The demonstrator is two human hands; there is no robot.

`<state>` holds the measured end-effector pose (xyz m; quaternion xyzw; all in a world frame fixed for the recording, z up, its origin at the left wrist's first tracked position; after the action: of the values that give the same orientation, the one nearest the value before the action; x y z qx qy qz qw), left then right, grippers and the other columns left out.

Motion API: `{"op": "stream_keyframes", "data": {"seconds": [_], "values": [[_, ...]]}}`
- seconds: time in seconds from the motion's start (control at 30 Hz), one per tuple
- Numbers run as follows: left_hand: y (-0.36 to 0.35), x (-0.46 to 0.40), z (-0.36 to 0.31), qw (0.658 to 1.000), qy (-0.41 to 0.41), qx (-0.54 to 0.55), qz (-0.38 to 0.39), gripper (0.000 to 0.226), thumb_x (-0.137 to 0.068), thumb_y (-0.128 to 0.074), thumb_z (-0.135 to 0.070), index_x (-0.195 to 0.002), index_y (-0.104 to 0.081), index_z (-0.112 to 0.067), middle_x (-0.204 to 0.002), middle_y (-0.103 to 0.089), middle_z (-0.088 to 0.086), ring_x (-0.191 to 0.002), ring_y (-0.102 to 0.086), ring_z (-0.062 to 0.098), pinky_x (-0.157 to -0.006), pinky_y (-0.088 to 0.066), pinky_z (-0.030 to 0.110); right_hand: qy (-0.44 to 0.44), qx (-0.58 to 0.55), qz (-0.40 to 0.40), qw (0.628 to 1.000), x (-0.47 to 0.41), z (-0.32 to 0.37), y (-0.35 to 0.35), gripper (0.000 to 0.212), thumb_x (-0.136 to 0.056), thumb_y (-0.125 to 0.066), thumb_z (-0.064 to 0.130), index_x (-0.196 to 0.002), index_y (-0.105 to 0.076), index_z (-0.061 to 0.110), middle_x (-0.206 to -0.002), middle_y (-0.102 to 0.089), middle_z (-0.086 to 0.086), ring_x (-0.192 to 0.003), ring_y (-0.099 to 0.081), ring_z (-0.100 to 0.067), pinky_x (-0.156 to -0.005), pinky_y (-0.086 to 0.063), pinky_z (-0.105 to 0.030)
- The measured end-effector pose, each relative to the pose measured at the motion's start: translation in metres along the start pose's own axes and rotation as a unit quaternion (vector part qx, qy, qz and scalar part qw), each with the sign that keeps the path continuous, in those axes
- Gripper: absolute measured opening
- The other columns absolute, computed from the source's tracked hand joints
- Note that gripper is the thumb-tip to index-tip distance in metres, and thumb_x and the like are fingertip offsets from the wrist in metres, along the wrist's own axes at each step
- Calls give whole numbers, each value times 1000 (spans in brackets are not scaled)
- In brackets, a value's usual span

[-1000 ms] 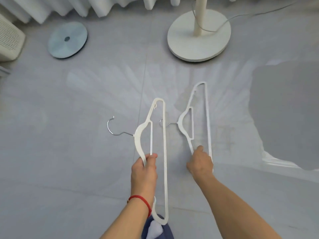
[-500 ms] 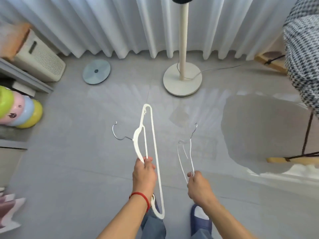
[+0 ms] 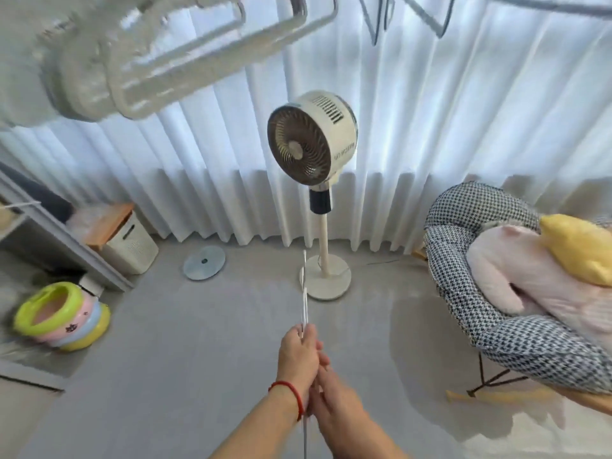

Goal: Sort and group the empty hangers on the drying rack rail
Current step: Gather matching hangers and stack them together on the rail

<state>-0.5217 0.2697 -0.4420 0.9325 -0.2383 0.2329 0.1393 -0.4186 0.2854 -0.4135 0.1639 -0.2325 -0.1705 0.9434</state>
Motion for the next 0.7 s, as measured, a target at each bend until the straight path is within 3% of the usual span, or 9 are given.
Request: {"op": "stream_keyframes", "data": {"seconds": [0.07, 0.13, 0.2, 0.27, 0.33, 0.4, 0.5, 0.6, 0.7], "values": [[13, 11, -41, 998, -56, -39, 18, 31, -104, -47, -25, -77, -51, -11, -55, -51, 4, -42, -51, 15, -48, -51, 31, 61, 29, 9, 998, 16, 32, 19, 45, -101, -48, 39, -146, -49, 38, -148, -47, 18, -116, -54, 10, -91, -39, -2], [28, 22, -77, 990, -111, -86, 29, 32, -103, -45, -29, -78, -54, -13, -58, -54, 2, -50, -54, 18, -56, -52, 37, 78, 58, -30, 995, 26, 61, 45, 37, -91, -47, 53, -121, -65, 41, -115, -70, 15, -98, -60, 6, -88, -50, -17], [40, 36, -108, 982, -147, -103, 54, 33, -103, -45, -35, -79, -57, -15, -62, -55, 0, -55, -53, 20, -56, -49, 37, 83, 59, -141, 985, 30, 91, 81, 26, -93, -50, 45, -102, -72, 35, -91, -72, 9, -74, -64, -3, -76, -57, -34], [47, 53, -134, 981, -153, -48, 105, 35, -103, -48, -39, -85, -59, -12, -60, -52, -2, -49, -46, 17, -46, -40, 29, 90, 16, -221, 971, 29, 123, 112, 20, -98, -56, 31, -95, -75, 25, -78, -71, 7, -62, -62, -6, -67, -58, -40], [54, 71, -161, 974, -168, -7, 151, 40, -103, -49, -45, -91, -61, -9, -62, -54, 0, -45, -41, 15, -42, -33, 25, 96, 21, -243, 965, 24, 160, 134, 29, -100, -56, 34, -87, -71, 14, -69, -66, 1, -61, -58, -11, -66, -54, -41], [60, 90, -189, 961, -211, -9, 180, 50, -102, -44, -53, -94, -63, -7, -67, -58, 4, -44, -40, 15, -42, -31, 25, 87, -25, -205, 974, 16, 189, 142, 41, -101, -51, 42, -78, -67, 12, -70, -65, 2, -66, -58, -13, -60, -48, -35], [71, 113, -225, 945, -262, -10, 196, 57, -103, -37, -57, -101, -65, -7, -70, -62, 8, -44, -40, 16, -42, -30, 25, 87, -131, -204, 966, 9, 217, 149, 35, -100, -56, 39, -77, -70, 17, -70, -69, 7, -66, -63, -9, -54, -43, -24], [79, 127, -254, 945, -275, -14, 177, 53, -105, -33, -52, -103, -66, -11, -68, -65, 8, -41, -42, 15, -40, -32, 25, 107, -168, -247, 948, 7, 238, 161, 26, -97, -64, 29, -83, -76, 11, -70, -72, 5, -61, -62, -9, -54, -45, -24], [86, 130, -290, 942, -303, -94, 108, 54, -108, -26, -44, -91, -63, -9, -67, -70, 10, -35, -54, 15, -36, -40, 21, 112, -193, -244, 944, 4, 257, 176, 24, -93, -66, 22, -86, -76, 2, -74, -71, -6, -63, -62, -15, -59, -48, -31]]}}
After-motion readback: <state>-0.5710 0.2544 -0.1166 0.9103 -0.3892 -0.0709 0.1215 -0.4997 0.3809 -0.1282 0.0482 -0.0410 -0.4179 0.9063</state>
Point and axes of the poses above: each hand's wrist, its own x-axis away from the middle knuckle, its own y-axis out of the back of the hand, z = x × y, the point moved 7 cm from there along -x, towards the middle knuckle
